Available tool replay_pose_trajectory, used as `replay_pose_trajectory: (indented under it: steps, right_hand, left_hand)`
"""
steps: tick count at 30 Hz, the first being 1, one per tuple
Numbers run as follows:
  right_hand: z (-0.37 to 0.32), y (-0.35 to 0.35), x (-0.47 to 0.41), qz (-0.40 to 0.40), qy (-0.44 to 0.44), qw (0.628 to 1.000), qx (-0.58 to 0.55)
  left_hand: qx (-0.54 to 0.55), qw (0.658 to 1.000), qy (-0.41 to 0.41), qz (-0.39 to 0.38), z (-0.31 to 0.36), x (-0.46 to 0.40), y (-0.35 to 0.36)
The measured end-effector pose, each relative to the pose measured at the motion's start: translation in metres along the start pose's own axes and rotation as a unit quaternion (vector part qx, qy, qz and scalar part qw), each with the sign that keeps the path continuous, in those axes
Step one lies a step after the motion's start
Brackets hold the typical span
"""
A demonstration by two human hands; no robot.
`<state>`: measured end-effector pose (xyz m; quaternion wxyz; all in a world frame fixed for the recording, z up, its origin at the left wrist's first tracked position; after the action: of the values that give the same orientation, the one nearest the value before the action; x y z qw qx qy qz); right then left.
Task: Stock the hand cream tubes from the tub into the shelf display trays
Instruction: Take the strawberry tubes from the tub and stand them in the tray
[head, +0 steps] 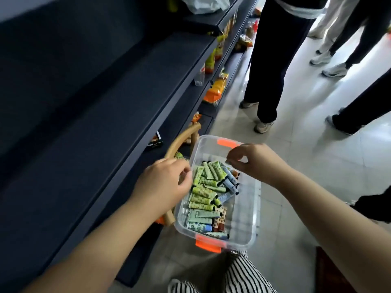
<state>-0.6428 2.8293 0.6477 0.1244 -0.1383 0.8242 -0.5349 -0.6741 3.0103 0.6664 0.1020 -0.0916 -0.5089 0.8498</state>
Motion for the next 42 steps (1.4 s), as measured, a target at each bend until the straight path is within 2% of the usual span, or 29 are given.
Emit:
replay_pose_trajectory:
  steps: [4, 7, 11, 14, 18, 20, 24, 29, 31, 35, 42]
  right_hand:
    - [0.061, 0.055, -0.008, -0.118, 0.028, 0.992, -0.024]
    - [0.104, 0.085, -0.017, -0.168, 0.040, 0.983, -0.055]
    - [0.134, 0.119, -0.020, -0.226, 0.039, 0.971, -0.069]
    - [0.150, 0.143, -0.022, -0.246, 0.086, 0.958, -0.122]
    - [0.158, 0.176, -0.020, -0.261, 0.139, 0.943, -0.153]
    - [0.169, 0.200, -0.012, -0.260, 0.223, 0.921, -0.186]
    - [0.189, 0.267, 0.022, -0.241, 0.413, 0.829, -0.289]
    - [0.187, 0.354, 0.077, -0.389, 0.452, 0.769, -0.229]
    - [0.184, 0.377, 0.096, -0.407, 0.476, 0.748, -0.221]
    - [0.183, 0.405, 0.114, -0.373, 0.534, 0.716, -0.254]
    - [0.188, 0.437, 0.127, -0.249, 0.608, 0.693, -0.298]
  left_hand:
    - [0.012, 0.997, -0.078, -0.025, -0.012, -0.007, 0.059]
    - [0.007, 0.989, -0.122, -0.078, -0.020, -0.010, 0.106]
    - [0.016, 0.978, -0.187, -0.093, -0.032, -0.015, 0.139]
    - [-0.003, 0.972, -0.217, -0.091, -0.034, -0.027, 0.153]
    - [0.035, 0.959, -0.252, -0.121, -0.052, -0.040, 0.193]
    - [0.043, 0.949, -0.274, -0.153, -0.065, -0.037, 0.222]
    - [0.078, 0.912, -0.314, -0.252, -0.079, -0.005, 0.285]
    - [0.096, 0.918, -0.296, -0.245, -0.095, 0.019, 0.313]
    - [0.094, 0.929, -0.276, -0.228, -0.101, 0.023, 0.314]
    - [0.070, 0.949, -0.229, -0.206, -0.103, 0.025, 0.316]
    - [0.051, 0.954, -0.221, -0.195, -0.103, 0.026, 0.323]
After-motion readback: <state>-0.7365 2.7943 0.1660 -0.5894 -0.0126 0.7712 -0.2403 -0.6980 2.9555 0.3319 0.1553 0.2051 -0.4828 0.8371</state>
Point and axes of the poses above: each hand's wrist, its own x-axis away from the middle knuckle, its own y-axis out of the palm, z = x × y, the point moved 7 cm from there along -x, towards the middle knuckle, and after that the axes turned 3 degrees about -y, right-handed, at the moved point
